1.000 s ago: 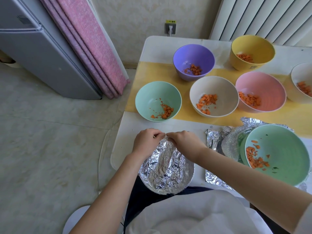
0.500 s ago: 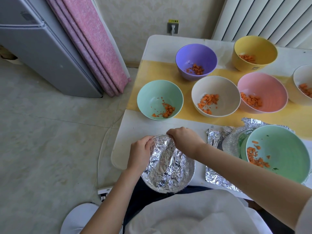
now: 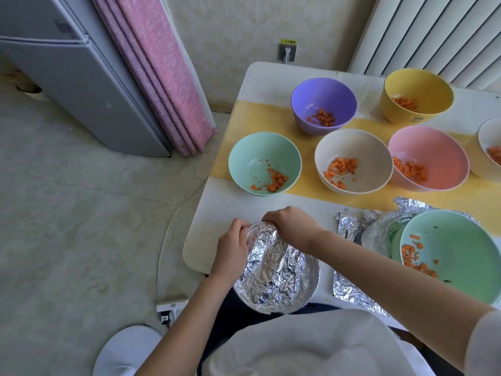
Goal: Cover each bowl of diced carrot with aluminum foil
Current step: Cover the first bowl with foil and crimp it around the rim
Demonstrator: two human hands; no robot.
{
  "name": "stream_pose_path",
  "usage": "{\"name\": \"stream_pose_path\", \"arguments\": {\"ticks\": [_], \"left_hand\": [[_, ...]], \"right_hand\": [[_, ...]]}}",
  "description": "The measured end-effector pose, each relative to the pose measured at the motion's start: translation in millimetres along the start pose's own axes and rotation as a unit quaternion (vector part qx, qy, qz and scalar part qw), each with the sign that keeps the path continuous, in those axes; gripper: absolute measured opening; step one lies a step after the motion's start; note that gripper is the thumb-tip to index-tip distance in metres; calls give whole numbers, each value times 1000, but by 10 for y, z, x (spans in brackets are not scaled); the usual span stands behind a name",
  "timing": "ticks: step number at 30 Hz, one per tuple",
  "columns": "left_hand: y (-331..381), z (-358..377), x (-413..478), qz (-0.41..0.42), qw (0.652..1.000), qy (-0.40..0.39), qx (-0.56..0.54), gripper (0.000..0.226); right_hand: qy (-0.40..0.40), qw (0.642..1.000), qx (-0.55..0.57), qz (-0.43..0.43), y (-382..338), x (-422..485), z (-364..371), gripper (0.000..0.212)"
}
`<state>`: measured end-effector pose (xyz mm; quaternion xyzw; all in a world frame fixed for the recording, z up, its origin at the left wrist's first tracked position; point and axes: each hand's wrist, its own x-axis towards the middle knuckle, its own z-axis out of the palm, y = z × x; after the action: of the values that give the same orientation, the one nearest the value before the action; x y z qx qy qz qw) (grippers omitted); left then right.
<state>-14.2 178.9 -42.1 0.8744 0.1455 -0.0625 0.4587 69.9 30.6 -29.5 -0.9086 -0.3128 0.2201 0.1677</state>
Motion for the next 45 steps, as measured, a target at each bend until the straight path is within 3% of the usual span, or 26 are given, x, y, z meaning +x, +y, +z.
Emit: {"name": "stream_pose_path", "arguments": {"ticks": [16,21,27,36,40,45], "left_hand": [[-20,5,-91,-4,999,27,-28,10],[-31,117,-220,-12,999,30,-43,11],[86,164,-164,11,999,33,-24,10],[133,187,-178,-3,994,19,-108,15],[155,217,-196,-27,990,30,-135,20],[215,247,-218,-55,988,37,-143,7]], "right_hand": [[-9,1000,20,-19,-58,21,12,44],[-3,999,47,-18,89,-51,-34,31],[-33,994,83,-56,59,-45,-173,30],[-28,996,65,-57,138,-113,-164,36],[-84,995,51,-22,140,-76,-247,30],[-74,995,13,-71,50,-89,-247,32]]}}
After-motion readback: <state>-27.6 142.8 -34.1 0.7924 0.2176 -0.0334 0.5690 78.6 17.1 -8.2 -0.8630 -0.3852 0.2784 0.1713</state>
